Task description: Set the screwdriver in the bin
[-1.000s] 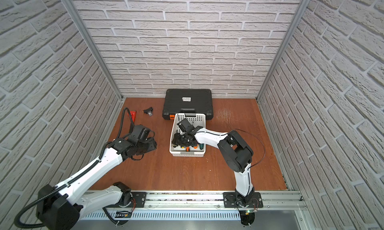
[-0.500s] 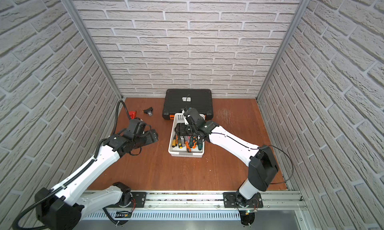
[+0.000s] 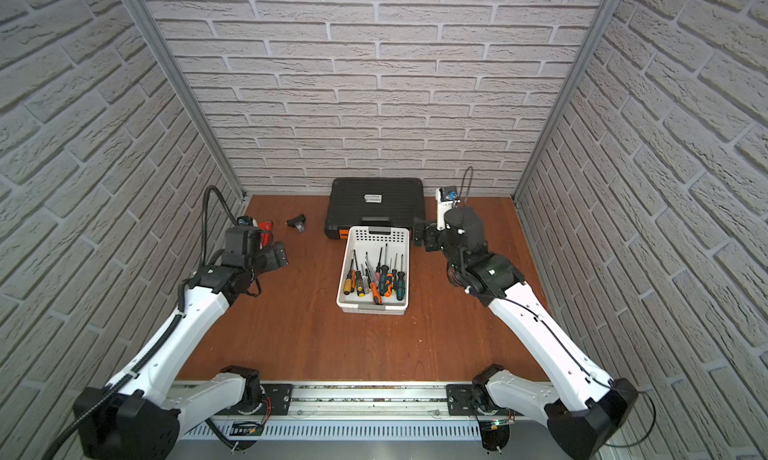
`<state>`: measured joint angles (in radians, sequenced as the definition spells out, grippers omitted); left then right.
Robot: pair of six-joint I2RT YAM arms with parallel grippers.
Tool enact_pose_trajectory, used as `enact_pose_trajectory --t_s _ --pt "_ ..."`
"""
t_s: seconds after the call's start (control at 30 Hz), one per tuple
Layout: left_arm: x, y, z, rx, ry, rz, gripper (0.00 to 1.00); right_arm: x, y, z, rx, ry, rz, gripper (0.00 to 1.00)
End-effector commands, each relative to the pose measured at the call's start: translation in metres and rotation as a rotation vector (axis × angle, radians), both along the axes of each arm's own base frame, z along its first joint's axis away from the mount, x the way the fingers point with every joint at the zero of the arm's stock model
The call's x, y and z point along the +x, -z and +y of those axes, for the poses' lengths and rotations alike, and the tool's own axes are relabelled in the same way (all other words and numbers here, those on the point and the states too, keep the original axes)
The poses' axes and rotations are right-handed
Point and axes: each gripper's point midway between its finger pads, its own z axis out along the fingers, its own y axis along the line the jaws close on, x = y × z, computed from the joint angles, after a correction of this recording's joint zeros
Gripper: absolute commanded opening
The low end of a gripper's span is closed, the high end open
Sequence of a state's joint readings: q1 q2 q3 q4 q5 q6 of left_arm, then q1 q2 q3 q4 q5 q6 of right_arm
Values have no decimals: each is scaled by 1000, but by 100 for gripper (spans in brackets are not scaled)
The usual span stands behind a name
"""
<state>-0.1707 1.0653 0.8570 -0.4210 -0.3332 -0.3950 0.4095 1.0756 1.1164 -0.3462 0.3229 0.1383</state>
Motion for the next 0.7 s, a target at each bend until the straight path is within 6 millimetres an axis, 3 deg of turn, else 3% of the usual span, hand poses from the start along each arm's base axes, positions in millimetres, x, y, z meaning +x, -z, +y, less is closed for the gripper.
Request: enact_pose_trajectory --t_s 0.0,0.13,0.27,0.43,0.5,0.67 --pt "16 -11 25 208 4 -169 98 16 41 -39 -145 100 -40 99" --pt "22 18 33 240 22 -130 98 18 86 -57 -86 106 -75 100" --pt "29 46 52 247 -35 -156 98 22 137 -73 -119 134 19 100" --pt "39 78 62 248 -33 -195 98 24 170 -88 -107 164 -9 100" --pt "42 76 66 262 -45 -226 98 24 178 -89 -105 168 -37 100" --pt "50 83 53 218 39 -252 98 26 205 -90 -70 162 -38 100"
